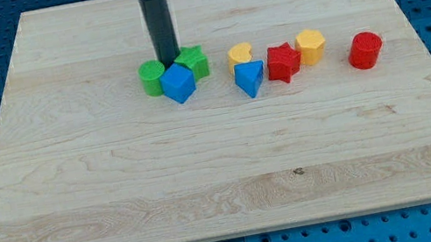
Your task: Place the blue cube in between the green star and green circle
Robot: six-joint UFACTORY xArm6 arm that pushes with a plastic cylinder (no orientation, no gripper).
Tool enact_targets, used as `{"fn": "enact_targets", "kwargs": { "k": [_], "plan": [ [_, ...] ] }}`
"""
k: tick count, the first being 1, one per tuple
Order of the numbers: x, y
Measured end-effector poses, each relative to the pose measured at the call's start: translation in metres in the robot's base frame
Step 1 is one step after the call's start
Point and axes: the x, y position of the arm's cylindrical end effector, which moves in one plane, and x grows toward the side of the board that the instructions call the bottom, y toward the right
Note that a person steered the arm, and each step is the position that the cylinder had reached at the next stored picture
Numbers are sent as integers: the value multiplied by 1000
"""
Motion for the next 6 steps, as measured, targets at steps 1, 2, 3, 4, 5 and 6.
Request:
{"fn": "enact_targets", "kwargs": {
  "k": [1,2,3,4,5,6],
  "plan": [
    [1,5],
    [6,3],
    [-16,-16],
    [-43,-67],
    [-27,-116],
    [41,-117]
  ]
}}
